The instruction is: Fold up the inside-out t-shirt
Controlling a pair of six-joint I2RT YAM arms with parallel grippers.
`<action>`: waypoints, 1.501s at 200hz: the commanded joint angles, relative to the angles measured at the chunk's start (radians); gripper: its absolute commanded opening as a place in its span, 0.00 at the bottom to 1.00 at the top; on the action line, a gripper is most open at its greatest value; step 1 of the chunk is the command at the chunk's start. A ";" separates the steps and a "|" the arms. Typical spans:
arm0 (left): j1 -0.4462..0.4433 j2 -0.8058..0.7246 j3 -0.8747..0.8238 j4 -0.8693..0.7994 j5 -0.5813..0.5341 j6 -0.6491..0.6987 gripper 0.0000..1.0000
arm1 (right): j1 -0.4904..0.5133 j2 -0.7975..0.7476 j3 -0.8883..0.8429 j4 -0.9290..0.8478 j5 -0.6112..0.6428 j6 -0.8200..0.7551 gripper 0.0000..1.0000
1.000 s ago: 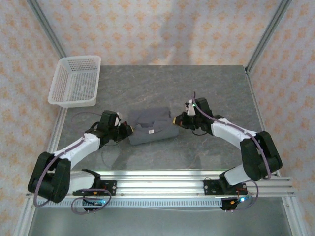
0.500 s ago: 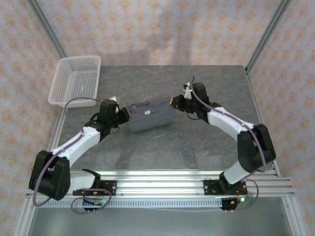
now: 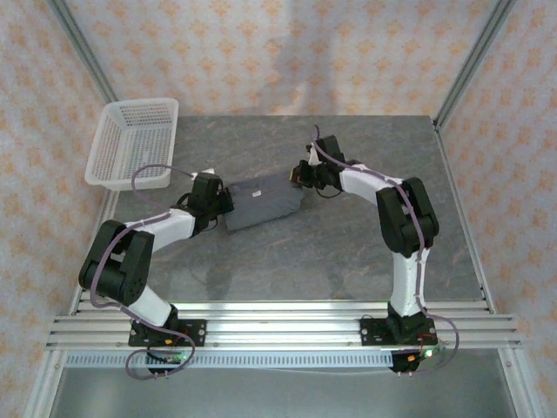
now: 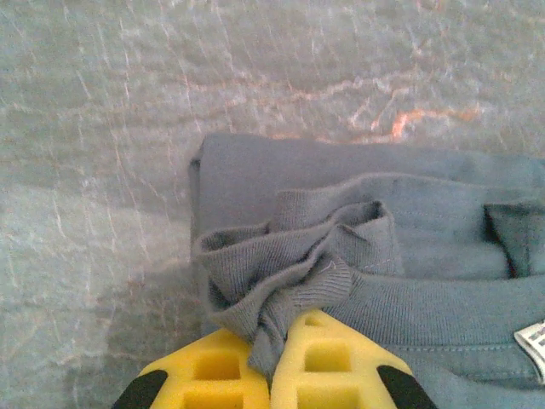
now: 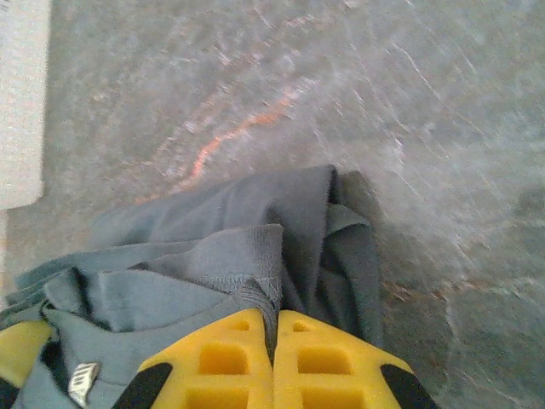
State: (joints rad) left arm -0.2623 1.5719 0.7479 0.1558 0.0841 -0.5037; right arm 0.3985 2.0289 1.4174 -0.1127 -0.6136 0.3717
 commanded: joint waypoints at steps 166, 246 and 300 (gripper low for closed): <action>0.025 -0.234 -0.161 0.070 -0.153 -0.082 0.33 | 0.018 -0.105 -0.102 0.098 -0.049 0.066 0.54; -0.069 -0.125 -0.121 -0.029 0.069 -0.189 0.38 | 0.079 0.030 -0.071 0.065 -0.073 0.059 0.20; -0.057 0.082 -0.162 -0.016 0.128 -0.287 0.32 | 0.080 -0.133 -0.275 -0.037 0.064 0.025 0.02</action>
State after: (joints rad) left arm -0.3241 1.5894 0.6472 0.1791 0.1463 -0.7265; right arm 0.4709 2.0312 1.2720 -0.0631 -0.6395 0.4263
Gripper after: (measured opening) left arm 0.317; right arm 0.047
